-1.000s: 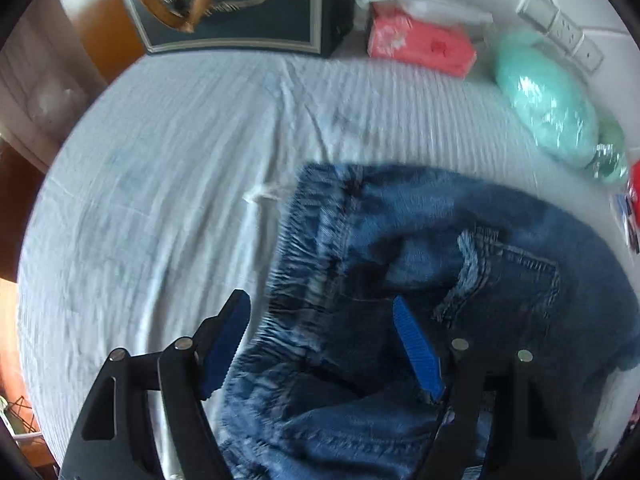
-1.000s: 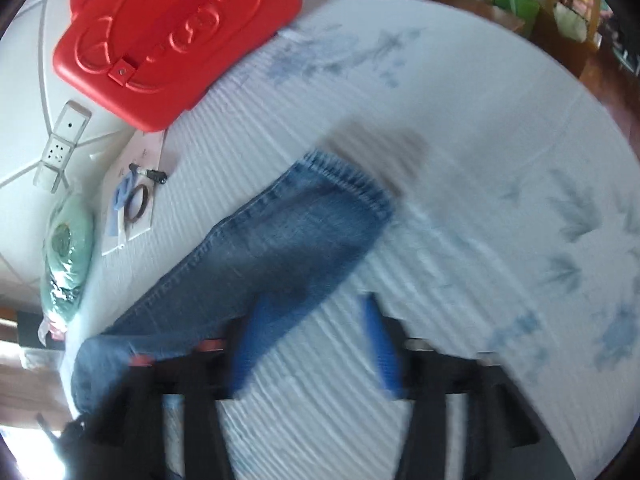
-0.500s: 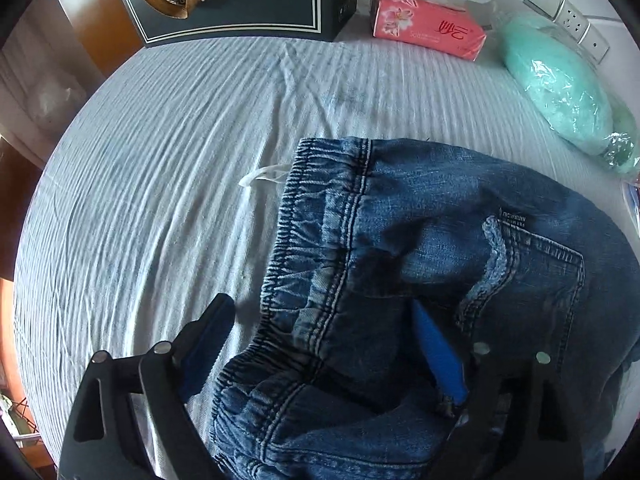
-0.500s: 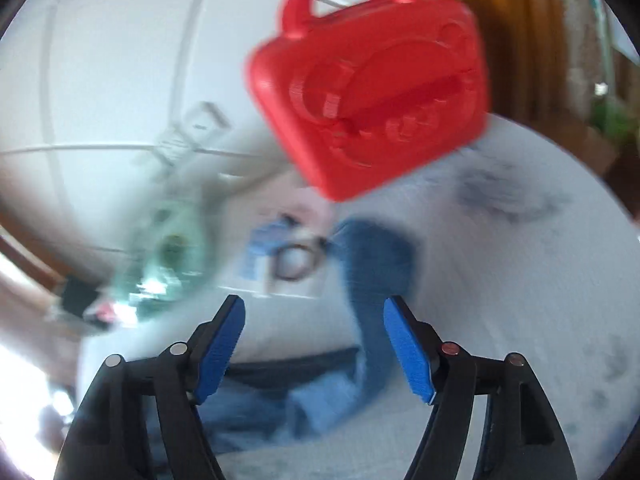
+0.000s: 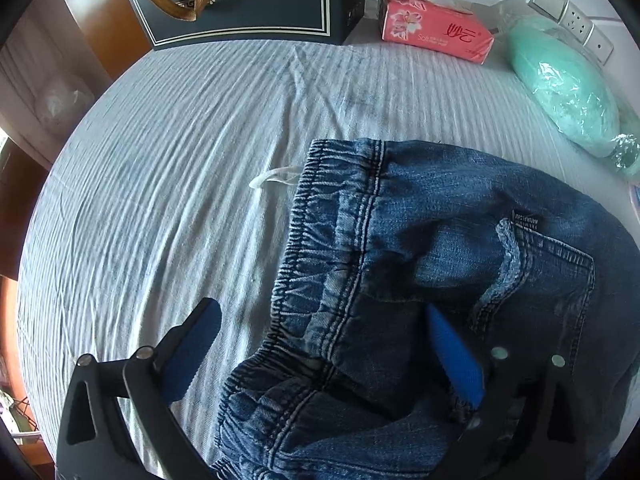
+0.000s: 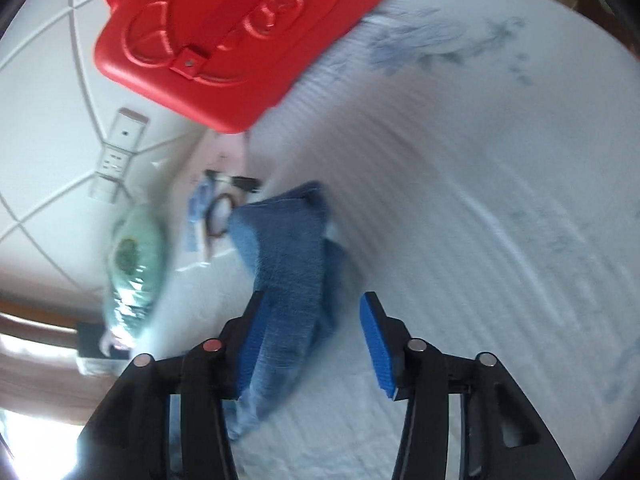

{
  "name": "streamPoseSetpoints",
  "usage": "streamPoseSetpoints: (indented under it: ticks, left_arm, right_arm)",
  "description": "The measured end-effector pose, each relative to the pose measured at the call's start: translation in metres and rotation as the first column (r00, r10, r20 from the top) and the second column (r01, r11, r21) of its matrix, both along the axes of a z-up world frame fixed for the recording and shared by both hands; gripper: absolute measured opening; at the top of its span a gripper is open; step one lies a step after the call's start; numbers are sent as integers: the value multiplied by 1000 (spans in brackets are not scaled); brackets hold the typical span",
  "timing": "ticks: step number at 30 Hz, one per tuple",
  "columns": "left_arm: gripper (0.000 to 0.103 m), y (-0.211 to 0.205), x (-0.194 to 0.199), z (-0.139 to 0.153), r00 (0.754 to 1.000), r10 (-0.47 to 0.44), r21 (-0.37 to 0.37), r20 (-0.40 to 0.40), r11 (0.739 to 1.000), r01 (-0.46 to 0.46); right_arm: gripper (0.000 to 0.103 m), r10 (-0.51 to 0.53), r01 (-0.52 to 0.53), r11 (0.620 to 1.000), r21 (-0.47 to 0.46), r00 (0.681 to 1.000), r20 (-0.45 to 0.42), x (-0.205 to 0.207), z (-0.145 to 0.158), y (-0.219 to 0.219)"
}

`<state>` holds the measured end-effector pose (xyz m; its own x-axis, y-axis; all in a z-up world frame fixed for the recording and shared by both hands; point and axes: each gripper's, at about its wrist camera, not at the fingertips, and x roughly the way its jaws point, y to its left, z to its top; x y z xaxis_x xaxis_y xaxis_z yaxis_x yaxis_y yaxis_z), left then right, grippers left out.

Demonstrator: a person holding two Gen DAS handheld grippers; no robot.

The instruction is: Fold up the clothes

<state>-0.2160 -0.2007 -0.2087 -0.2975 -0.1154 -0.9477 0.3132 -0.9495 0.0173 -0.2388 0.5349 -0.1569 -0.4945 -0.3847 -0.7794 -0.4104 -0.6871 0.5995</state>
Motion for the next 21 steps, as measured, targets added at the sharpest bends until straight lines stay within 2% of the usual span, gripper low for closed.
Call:
streamPoseSetpoints:
  ticks: [2,3,4,5,6,7,8,9,10,11,12,13,14,15,16,17,18,19,21]
  left_arm:
    - [102,0,0,1,1000,-3,-1,-1,1000,3]
    - [102,2,1,3,1000,-9,-2,-5,1000,9]
    - [90,3,1,5,1000,-15,-4,-9,1000,15]
    - [79,5,1,7,1000,-21,-5,-13,1000,21]
    - [55,7,2,12,999,-29,-4,-20,1000,29]
    - [44,10,2,18,999,-38,2,-31,999,38]
    - [41,13,2,25,998,-47,1,-43,999,47]
    - [34,16,2,32,997,-55,-6,-57,998,55]
    - [34,17,3,39,996,-60,-14,-67,998,59]
    - [34,18,4,43,995,-62,-17,-73,998,60]
    - [34,19,5,46,995,-63,-15,-79,998,62]
    - [34,22,3,51,995,-63,-22,-81,998,62]
    - [34,24,-1,55,995,-64,-32,-79,998,62]
    - [34,23,-2,55,995,-66,-31,-70,997,63]
    - [34,22,0,53,996,-66,-23,-55,998,65]
    - [35,21,2,50,997,-66,-15,-40,998,66]
    - [40,20,4,48,997,-67,-6,-25,998,66]
    - [45,19,6,46,998,-66,3,-17,998,66]
    - [53,17,15,49,998,-61,19,-22,998,61]
  right_arm:
    - [47,26,-25,999,-34,999,26,-10,-5,-12]
    - [42,49,-48,998,-31,999,21,-13,-3,-20]
    - [32,78,-78,997,-13,997,10,-17,1,-29]
    - [7,101,-101,994,33,995,-8,-19,10,-38]
    - [7,121,-117,988,101,992,-30,-19,24,-47]
    - [7,141,-131,977,169,989,-50,-19,38,-56]
    - [7,163,-142,961,236,984,-69,-20,52,-66]
    - [7,188,-146,929,339,978,-94,-17,73,-77]
    - [7,224,-139,857,496,968,-117,-10,99,-93]
    - [7,264,-128,760,637,957,-123,-2,122,-110]
    - [7,290,-126,688,715,950,-112,4,137,-124]
    - [7,307,-129,632,764,947,-94,11,150,-136]
    - [8,310,-131,591,796,948,-75,17,158,-142]
    - [14,297,-135,566,813,954,-49,22,159,-144]
    - [18,264,-139,565,813,964,-19,28,155,-141]
    - [30,223,-143,592,793,975,10,34,146,-131]
    - [42,177,-149,634,759,983,45,40,132,-118]
    - [46,125,-149,683,715,988,88,48,114,-101]
    - [48,44,-115,791,601,990,132,70,82,-63]
